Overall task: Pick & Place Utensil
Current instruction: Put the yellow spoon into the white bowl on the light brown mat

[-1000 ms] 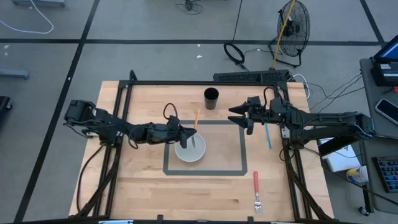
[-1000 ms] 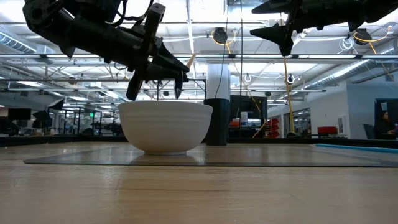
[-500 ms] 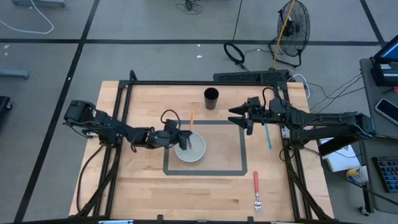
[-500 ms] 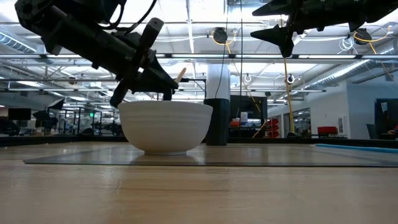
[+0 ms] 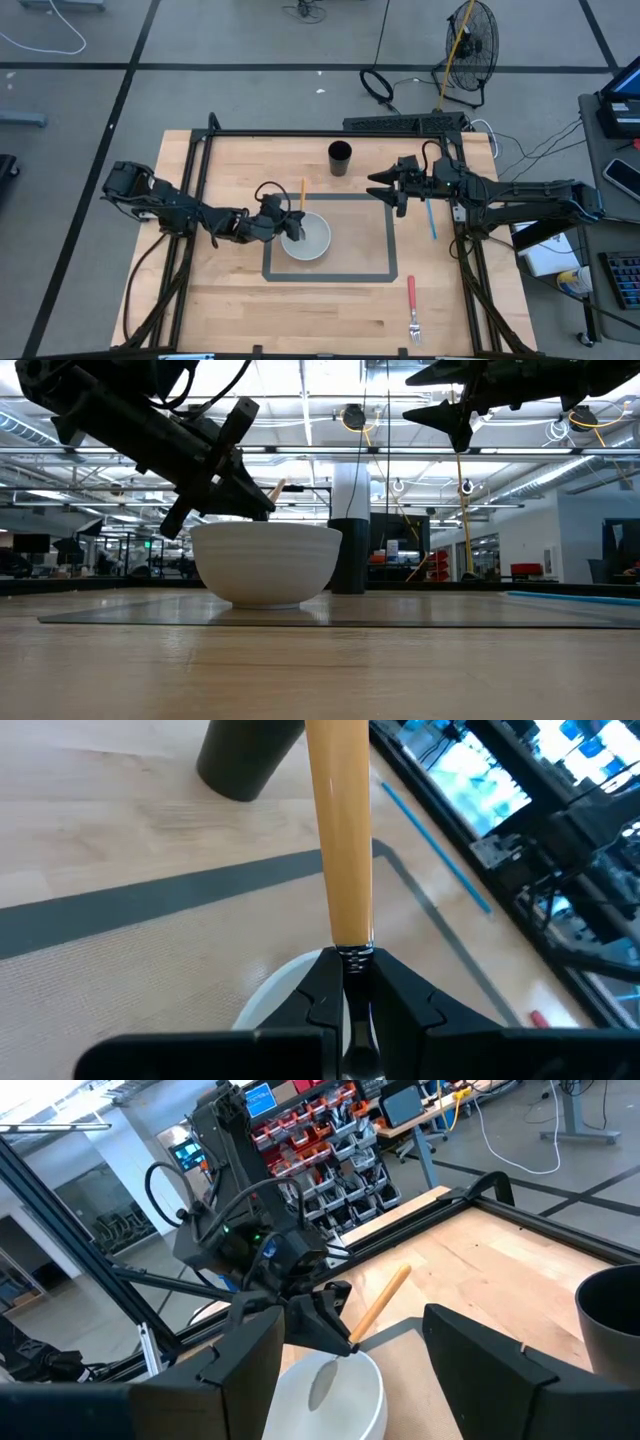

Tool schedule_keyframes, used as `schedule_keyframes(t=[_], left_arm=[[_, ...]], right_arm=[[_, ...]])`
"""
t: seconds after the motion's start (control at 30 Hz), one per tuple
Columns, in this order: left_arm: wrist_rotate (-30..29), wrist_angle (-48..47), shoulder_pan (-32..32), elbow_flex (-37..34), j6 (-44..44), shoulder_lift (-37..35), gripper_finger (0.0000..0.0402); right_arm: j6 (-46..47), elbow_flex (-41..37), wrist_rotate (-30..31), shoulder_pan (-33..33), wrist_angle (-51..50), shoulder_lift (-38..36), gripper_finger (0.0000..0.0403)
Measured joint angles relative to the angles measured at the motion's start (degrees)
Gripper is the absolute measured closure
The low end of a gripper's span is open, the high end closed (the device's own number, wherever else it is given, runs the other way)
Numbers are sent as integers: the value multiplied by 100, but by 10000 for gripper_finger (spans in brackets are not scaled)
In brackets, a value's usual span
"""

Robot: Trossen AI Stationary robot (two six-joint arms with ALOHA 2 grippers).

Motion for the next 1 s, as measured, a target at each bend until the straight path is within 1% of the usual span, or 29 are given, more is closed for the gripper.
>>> schedule_keyframes(t=[0.47,1.0], left_arm=[[262,-197,0,0,320,0,373],[140,-186,-44,0,327,0,373]], right_arm=[[1,-4,5,0,3,0,165],[-129,-4,56,-2,3,0,165]])
